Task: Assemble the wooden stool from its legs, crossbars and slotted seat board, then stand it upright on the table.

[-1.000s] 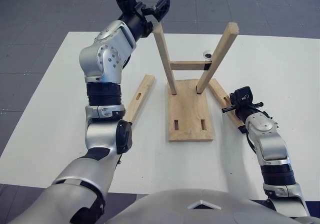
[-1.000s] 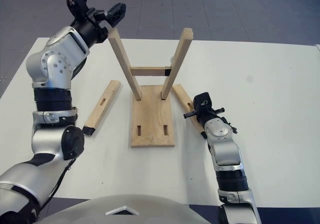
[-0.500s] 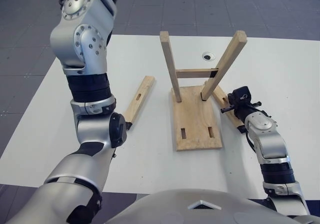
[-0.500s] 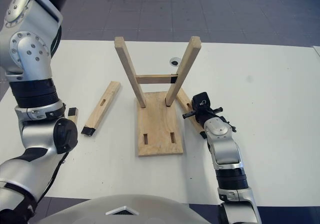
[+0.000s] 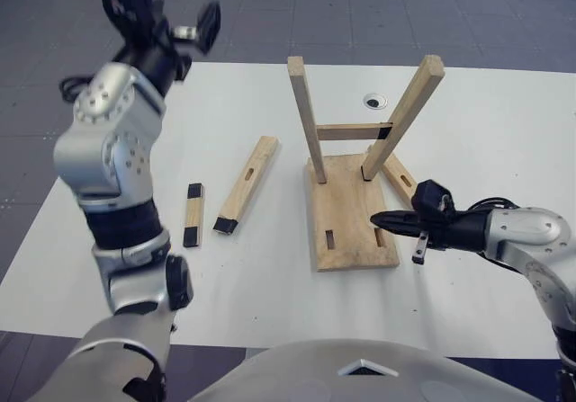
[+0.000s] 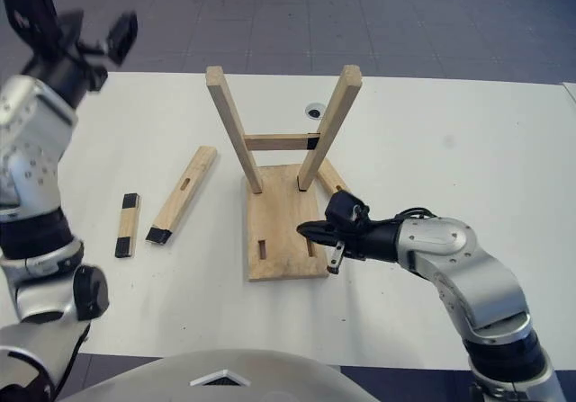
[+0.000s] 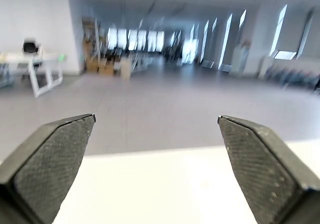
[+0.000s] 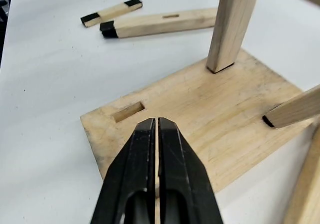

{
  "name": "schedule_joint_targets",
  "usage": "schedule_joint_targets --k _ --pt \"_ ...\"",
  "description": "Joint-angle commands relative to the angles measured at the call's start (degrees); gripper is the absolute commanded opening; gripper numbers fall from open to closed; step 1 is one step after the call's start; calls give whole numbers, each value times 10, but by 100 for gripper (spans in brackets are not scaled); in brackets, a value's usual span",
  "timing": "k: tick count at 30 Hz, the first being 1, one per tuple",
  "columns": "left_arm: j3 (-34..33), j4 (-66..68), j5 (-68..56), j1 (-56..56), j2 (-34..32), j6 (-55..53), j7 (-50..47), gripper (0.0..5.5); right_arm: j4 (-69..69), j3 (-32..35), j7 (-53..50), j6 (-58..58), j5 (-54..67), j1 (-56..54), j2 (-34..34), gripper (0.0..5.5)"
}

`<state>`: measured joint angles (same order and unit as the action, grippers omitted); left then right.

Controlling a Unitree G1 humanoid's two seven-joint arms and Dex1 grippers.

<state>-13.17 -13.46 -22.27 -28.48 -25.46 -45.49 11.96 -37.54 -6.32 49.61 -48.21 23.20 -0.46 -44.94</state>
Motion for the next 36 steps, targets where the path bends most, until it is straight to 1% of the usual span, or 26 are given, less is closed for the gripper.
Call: schedule_joint_targets --k 1,3,4,8,12,17,20,21,23,25,27,30,31,33,36 --pt "41 -47 29 123 -69 -15 53 455 38 -47 16 55 -56 -2 -45 10" --pt "38 -62 37 151 -72 -14 53 455 50 -77 22 76 -78 -13 -47 10" --pt "35 -71 33 158 -62 -18 47 455 59 -94 24 83 -89 -20 -43 10" --pt "57 -106 31 185 -40 -31 42 455 97 -137 27 109 -120 -24 -33 10" --pt "64 -138 27 199 -28 -51 37 455 178 -175 11 144 -174 -56 -14 10" --pt "68 -124 42 196 -26 -49 32 455 339 -202 -35 183 -211 -131 85 10" --pt "70 -122 43 200 -28 -55 34 455 383 -202 -43 200 -219 -143 106 10" --pt "69 -123 43 204 -32 -55 37 455 379 -198 -40 200 -216 -141 105 10" --pt "43 -138 41 236 -47 -59 43 455 352 -182 -45 190 -203 -132 108 10" --pt "20 -161 44 276 -60 -60 47 455 330 -159 -65 183 -186 -131 130 10" --pt "2 -181 44 302 -65 -58 47 455 289 -115 -87 170 -147 -130 162 10" --pt "-28 -244 44 358 -67 -79 41 455 199 -11 -138 113 -59 -142 219 10" --pt "-36 -273 43 384 -50 -93 26 455 173 24 -164 102 -42 -148 233 10" --pt "-34 -307 51 439 -19 -93 4 455 133 68 -205 88 -26 -146 247 10" --pt "-35 -303 73 533 49 -52 -33 455 78 84 -223 67 -23 -85 229 10"
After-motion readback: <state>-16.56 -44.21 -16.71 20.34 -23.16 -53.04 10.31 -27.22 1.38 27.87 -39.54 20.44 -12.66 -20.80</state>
